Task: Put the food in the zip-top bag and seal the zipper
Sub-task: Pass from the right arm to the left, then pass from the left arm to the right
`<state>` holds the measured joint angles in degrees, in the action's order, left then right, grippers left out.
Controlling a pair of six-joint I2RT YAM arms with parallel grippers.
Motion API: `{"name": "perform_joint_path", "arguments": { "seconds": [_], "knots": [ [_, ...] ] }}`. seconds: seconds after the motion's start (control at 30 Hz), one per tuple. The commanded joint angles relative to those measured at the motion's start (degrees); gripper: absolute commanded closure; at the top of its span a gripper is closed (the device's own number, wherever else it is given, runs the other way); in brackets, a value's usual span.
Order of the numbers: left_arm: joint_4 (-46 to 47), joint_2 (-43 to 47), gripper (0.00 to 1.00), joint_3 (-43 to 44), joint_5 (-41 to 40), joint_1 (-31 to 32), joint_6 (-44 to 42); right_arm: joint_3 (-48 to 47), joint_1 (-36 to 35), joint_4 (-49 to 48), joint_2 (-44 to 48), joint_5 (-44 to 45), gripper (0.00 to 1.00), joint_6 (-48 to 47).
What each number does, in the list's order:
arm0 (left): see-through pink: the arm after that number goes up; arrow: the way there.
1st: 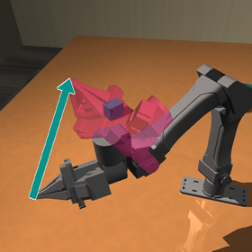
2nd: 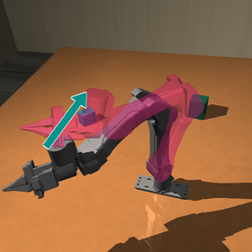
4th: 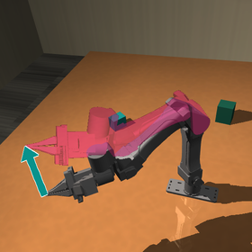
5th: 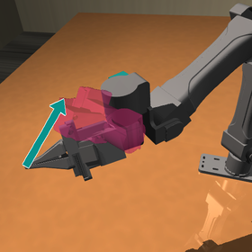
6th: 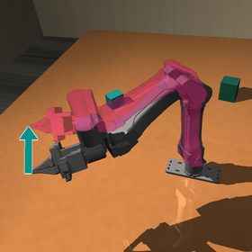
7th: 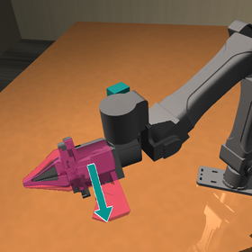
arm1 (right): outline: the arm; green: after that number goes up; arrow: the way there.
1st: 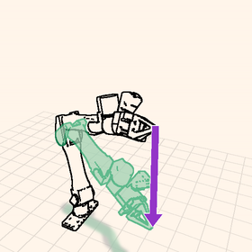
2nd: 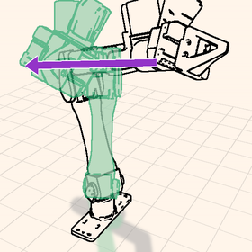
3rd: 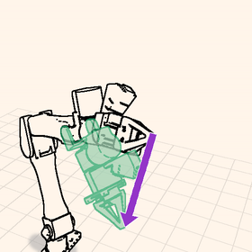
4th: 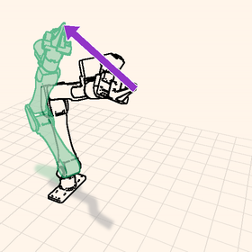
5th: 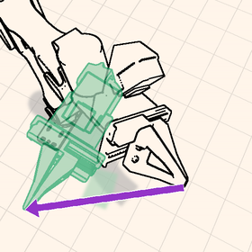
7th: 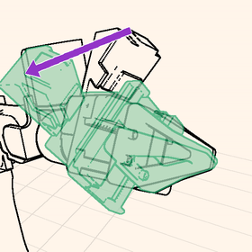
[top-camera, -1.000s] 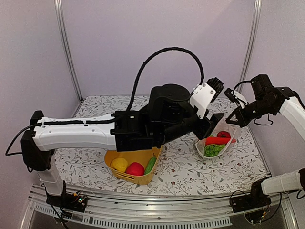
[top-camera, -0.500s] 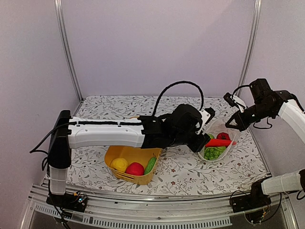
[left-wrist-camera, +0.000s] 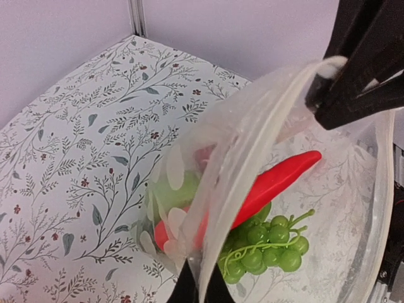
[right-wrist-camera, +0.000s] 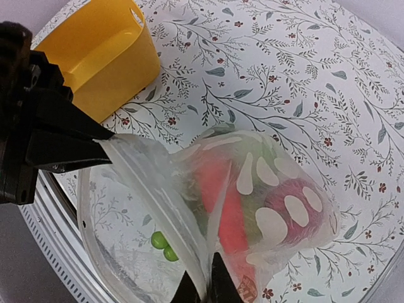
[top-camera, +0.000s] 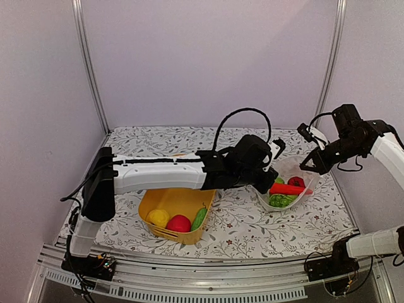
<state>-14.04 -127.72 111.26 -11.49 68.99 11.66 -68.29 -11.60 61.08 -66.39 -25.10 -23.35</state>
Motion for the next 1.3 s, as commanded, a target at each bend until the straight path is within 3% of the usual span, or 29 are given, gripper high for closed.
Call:
{"name": "perform_joint_path", "arguments": {
  "seconds": [0.0,0.07,0.2,0.47,0.6,0.93,1.07,1.27],
  "knots": [
    [-2.4,3.3,1.0,2.5,1.4,-0.1,1.9,-1.9,-0.2,2.3,1.8,1.0,0.86,-0.8],
    [-2.8,6.4,1.0,1.5,2.4,0.7,4.9,-2.2,-0.2,2.2,2.5,2.7,0.75,-1.1],
    [-3.2,7.5,1.0,0.8,6.7,-0.6,9.0,-3.1,-0.2,2.7,3.9,2.4,0.67,-1.7],
    [-9.1,2.1,1.0,5.2,12.0,-4.0,13.2,-1.8,-0.2,2.3,4.5,0.8,0.66,-1.4],
    [-9.3,3.0,1.0,4.1,9.9,-4.3,13.2,0.0,-0.2,0.8,5.3,3.0,0.65,-1.6],
    [-10.0,3.5,1.0,3.7,9.3,-5.3,13.2,-0.4,-0.3,1.9,5.7,-4.1,0.63,-4.5],
    [-9.9,3.4,1.0,3.5,9.2,-5.3,13.4,0.7,-1.9,1.3,5.9,-8.2,0.54,-5.6],
    [-9.9,3.6,1.0,3.4,8.9,-5.3,13.5,3.5,-5.9,-0.9,5.5,-6.2,0.49,-5.0]
  ]
}}
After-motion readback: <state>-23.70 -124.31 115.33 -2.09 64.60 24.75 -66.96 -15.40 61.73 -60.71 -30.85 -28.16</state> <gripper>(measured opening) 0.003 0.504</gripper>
